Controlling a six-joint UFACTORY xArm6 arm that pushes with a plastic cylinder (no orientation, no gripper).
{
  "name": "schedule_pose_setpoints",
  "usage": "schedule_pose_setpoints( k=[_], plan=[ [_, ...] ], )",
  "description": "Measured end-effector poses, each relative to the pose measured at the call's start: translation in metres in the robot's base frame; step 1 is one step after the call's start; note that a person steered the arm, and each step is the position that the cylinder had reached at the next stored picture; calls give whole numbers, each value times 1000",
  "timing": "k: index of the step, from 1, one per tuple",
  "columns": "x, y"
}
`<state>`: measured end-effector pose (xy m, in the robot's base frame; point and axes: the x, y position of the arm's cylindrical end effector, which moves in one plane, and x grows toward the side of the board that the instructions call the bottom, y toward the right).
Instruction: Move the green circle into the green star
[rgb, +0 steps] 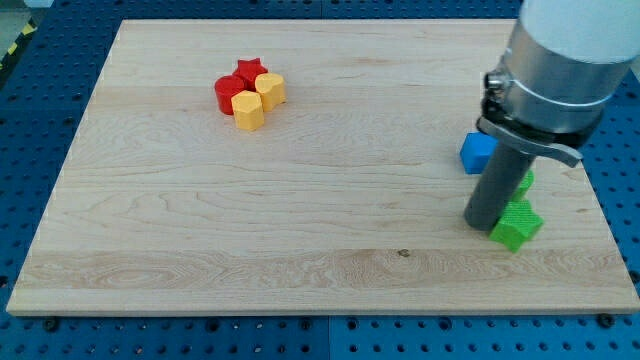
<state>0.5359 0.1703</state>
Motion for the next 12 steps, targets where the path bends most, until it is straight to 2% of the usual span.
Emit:
schedule_pose_setpoints(
  k=[3,4,6,7,10,12],
  plan=[
    [19,41],
    [18,13],
    [-39,-48],
    [-59,-49],
    [-61,14],
    [-36,34]
  ],
)
